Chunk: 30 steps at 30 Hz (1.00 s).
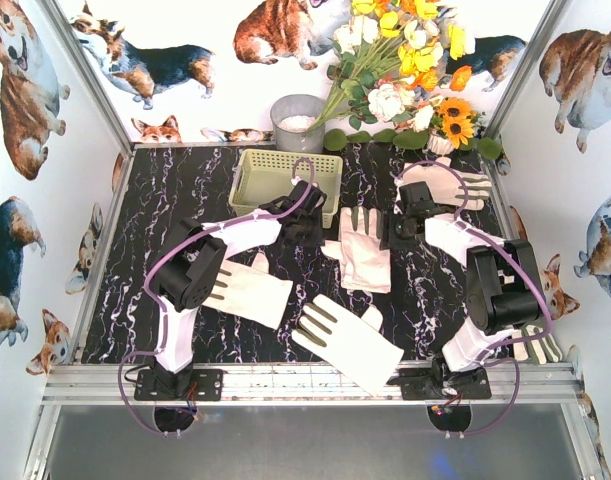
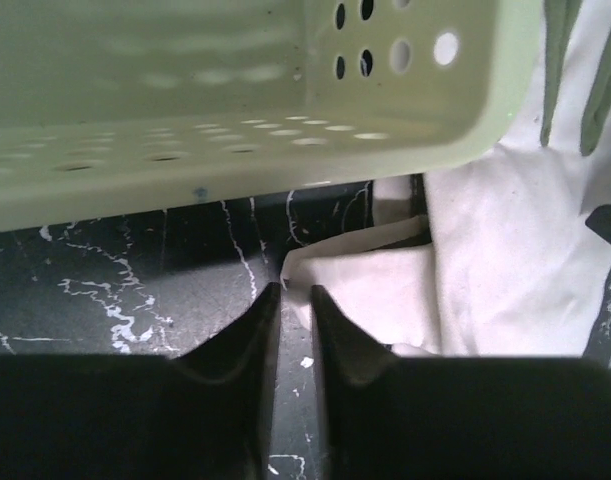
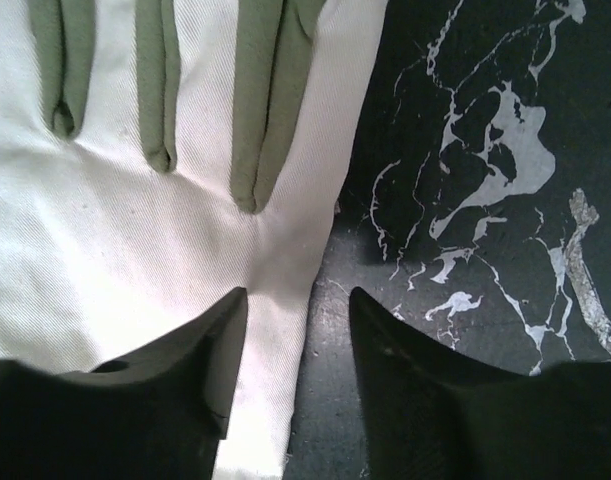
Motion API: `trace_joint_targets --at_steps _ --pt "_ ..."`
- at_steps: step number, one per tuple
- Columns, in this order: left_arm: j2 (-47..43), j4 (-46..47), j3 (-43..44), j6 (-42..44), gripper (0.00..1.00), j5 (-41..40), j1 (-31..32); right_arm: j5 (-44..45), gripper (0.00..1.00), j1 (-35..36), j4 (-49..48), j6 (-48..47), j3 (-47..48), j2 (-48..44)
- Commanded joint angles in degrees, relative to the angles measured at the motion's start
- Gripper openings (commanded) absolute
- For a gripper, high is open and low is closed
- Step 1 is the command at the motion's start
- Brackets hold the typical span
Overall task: Put the gloves into the storage basket
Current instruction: Pair the glove with the glove, then pick up the glove from the center of the board.
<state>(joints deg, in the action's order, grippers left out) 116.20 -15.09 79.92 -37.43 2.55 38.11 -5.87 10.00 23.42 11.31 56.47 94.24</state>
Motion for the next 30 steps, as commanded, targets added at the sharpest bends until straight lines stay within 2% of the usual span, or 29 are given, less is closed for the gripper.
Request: trace_joint_targets --at_steps 1,5,11,15,21,26,30 --pt "-2.0 -2.4 0.7 1.1 0.26 -2.5 -0.1 1.0 0.51 -0.2 2.0 -0.9 3.0 -2.9" --pt "-4.4 -5.3 2.3 3.6 0.41 -1.4 0.3 -0.2 0.6 -1.0 5.7 -0.4 3.7 -7.6" --pt "-8.2 -7.8 2.4 5.6 0.49 3.2 1.8 -7.0 0.66 -4.1 9.4 2.0 2.4 -13.5" --pt "-6.2 -6.3 4.3 4.2 0.53 11.9 2.2 -13.3 0.7 -6.7 9.1 4.9 1.2 -14.2" --pt "1.1 -7.9 12.3 5.1 0.5 16.7 2.5 -20.5 0.71 -10.6 6.6 8.6 1.1 -11.7" --pt "4.8 -9.9 14.2 4.8 0.38 16.7 2.5 -24.3 0.7 -13.0 4.3 10.6 0.4 -8.7" --pt "5.8 -10.6 14.4 5.1 0.36 16.0 2.5 -25.6 0.7 -13.5 3.4 11.1 -0.2 -6.6"
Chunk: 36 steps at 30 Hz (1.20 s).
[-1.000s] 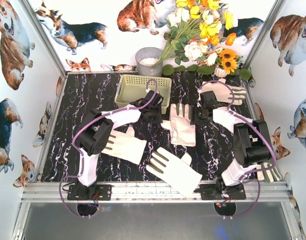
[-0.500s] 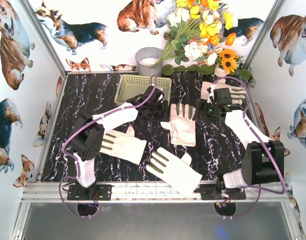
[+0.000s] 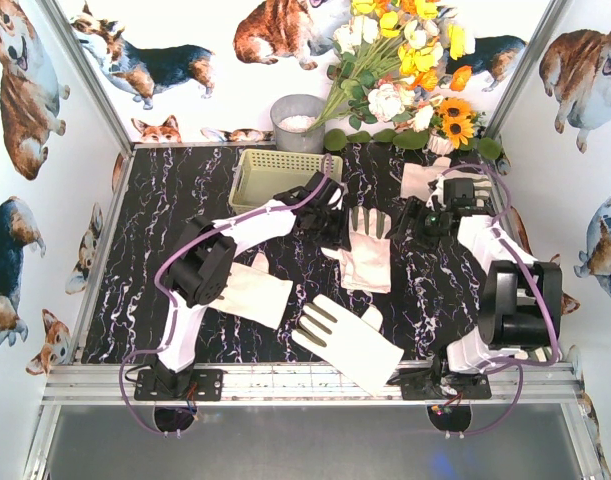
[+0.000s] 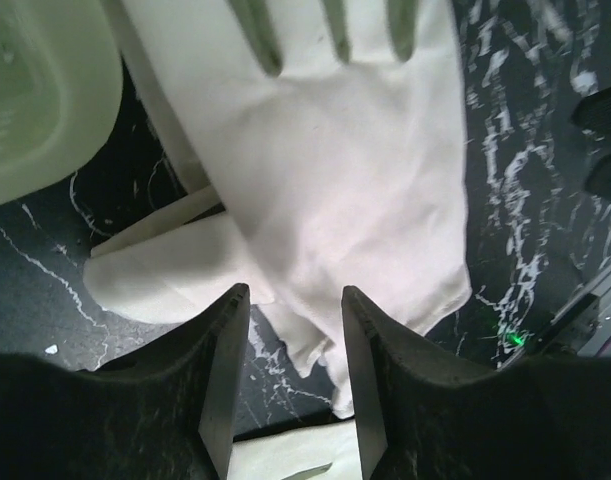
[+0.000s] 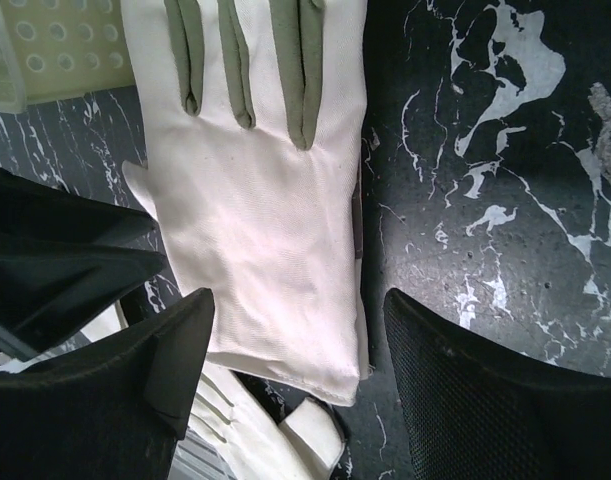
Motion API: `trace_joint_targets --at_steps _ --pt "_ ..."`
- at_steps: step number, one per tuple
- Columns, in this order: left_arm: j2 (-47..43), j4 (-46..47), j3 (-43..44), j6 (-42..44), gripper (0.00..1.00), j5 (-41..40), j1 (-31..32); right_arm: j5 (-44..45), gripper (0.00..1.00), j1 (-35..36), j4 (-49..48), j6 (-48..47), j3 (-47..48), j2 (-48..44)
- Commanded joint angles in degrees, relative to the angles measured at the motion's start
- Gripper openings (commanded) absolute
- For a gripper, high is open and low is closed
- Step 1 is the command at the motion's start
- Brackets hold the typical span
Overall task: Put the gloves into the storage basket
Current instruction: Pick up the glove from the center of the board.
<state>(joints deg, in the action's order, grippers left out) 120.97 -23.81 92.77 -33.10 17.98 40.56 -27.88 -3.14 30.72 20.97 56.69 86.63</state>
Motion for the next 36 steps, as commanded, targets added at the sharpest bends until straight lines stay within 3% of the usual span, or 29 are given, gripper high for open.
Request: trace_joint_targets --at_steps 1,15,27,36 --pt "1.2 -1.6 1.4 0.9 0.36 0.4 0.0 -3.9 0.7 -0.5 -4.4 1.7 -0.7 1.3" --pt "3.8 -4.4 -1.2 1.3 0.13 -2.6 -0.4 -7.7 0.69 -2.3 -8.8 3.1 -3.4 7.4" --pt "1.8 0.3 -10.9 -1.4 0.06 -0.2 -1.5 -12.1 0.67 -0.2 -13.4 4.8 -4.4 14.5" --pt "1.4 5.9 -9.9 -6.3 0.0 0.6 -2.2 -12.0 0.65 1.5 -13.8 4.7 -4.6 16.3"
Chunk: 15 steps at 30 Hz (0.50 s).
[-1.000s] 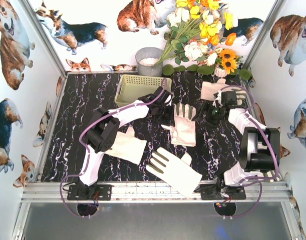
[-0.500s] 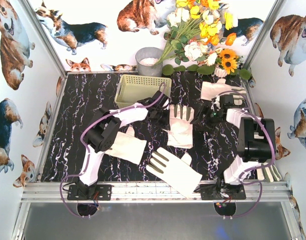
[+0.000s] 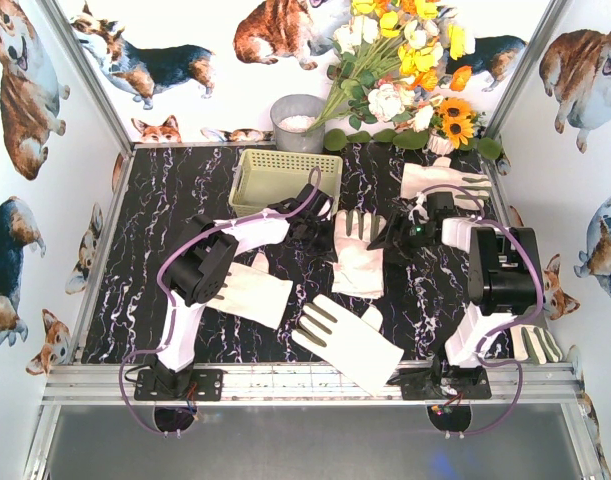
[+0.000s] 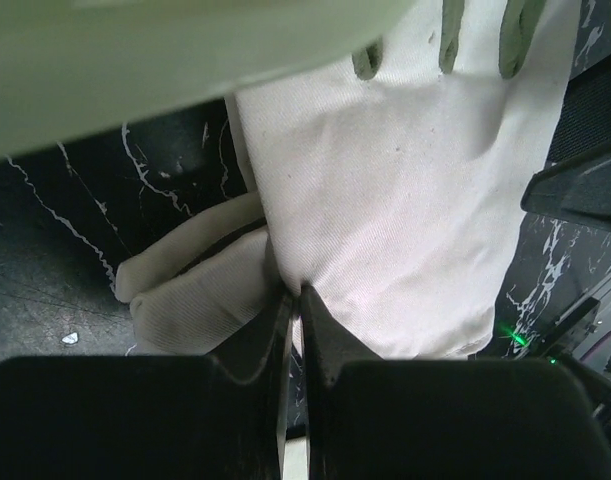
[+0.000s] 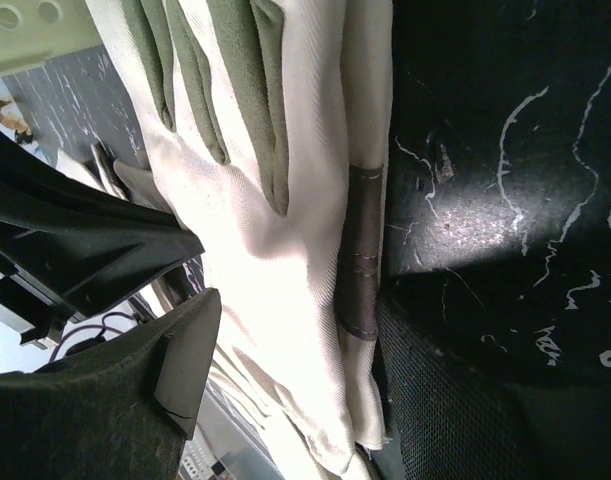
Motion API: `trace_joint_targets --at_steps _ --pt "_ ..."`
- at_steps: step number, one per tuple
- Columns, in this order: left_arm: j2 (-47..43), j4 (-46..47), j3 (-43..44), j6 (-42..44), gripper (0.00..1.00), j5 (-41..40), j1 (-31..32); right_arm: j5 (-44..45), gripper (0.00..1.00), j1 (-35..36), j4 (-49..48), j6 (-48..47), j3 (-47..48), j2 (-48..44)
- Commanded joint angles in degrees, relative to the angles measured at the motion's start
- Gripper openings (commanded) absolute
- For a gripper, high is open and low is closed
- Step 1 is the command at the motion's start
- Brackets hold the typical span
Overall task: Put the gloves into the storage basket
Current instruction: Pick up the glove from the center of the board.
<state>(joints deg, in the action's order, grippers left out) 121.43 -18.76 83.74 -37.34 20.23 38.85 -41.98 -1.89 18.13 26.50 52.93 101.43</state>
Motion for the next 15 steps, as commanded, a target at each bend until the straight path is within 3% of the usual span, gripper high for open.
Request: trace_joint_targets --at_steps 1,15 --pt "0.9 1.4 -0.9 -2.5 0.0 -1.7 -0.6 2.1 0.65 0.4 -1.2 -0.9 -1.0 1.7" --pt "2.1 5.6 -1.6 -5.7 0.0 0.1 -1.8 0.6 0.65 1.9 -2.7 0.0 -0.9 3.1"
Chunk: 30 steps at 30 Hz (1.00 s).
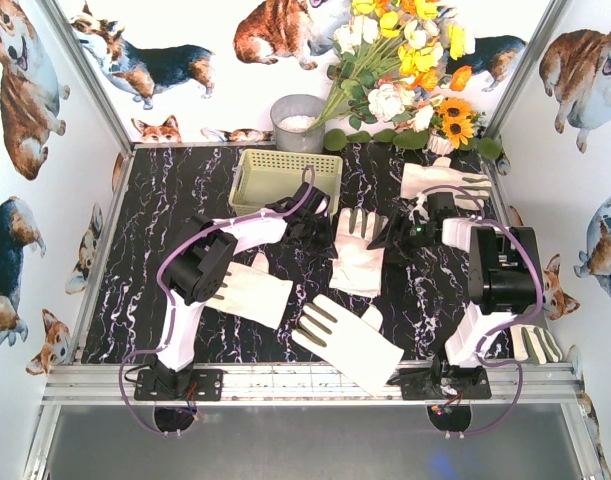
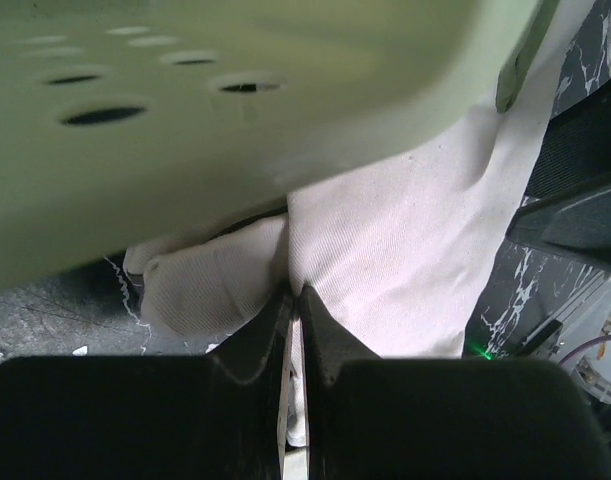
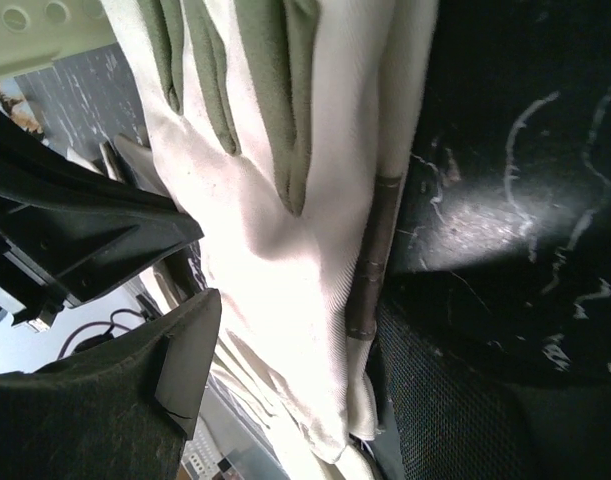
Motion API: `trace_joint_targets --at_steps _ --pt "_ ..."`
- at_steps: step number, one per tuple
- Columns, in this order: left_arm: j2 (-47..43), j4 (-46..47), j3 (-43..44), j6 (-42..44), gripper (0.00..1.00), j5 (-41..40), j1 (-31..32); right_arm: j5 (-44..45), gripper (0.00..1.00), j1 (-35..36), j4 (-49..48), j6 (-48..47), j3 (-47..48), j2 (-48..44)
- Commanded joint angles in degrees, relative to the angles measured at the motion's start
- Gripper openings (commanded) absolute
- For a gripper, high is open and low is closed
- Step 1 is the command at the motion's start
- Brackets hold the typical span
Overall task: Put the gloves into the storage basket
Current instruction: Pick up the glove from the center of the board.
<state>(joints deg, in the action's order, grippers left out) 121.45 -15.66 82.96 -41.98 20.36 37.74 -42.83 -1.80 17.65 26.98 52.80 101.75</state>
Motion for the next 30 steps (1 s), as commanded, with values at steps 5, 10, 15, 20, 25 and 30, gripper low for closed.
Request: trace_joint_targets --at_steps 5,10,15,20,25,30 --pt "3.0 2.4 -0.5 -1.4 0.0 1.0 -0.7 0.7 0.62 3.0 -2.7 0.0 0.9 4.1" --pt "2.4 1.4 -0.6 -1.1 0.0 1.7 -0.7 1.1 0.39 3.4 -2.0 -0.5 2.5 3.8" --pt "0.0 0.9 -2.1 -0.7 0.0 1.0 -0.7 1.8 0.0 3.4 0.7 -2.3 3.5 1.3" --pt "-5.4 -0.3 -3.6 0.3 0.27 -0.8 -0.7 3.9 0.0 3.4 6.4 -6.3 4.9 -2.9" --pt "-12.2 -0.1 -6.5 1.5 0.51 -2.2 -0.9 5.9 0.0 3.4 13.4 -11.3 6.8 -7.4" --pt "-18.0 1.0 -8.0 3.6 0.68 -1.0 -1.7 4.8 0.0 3.5 18.7 -15.6 9.3 -12.0"
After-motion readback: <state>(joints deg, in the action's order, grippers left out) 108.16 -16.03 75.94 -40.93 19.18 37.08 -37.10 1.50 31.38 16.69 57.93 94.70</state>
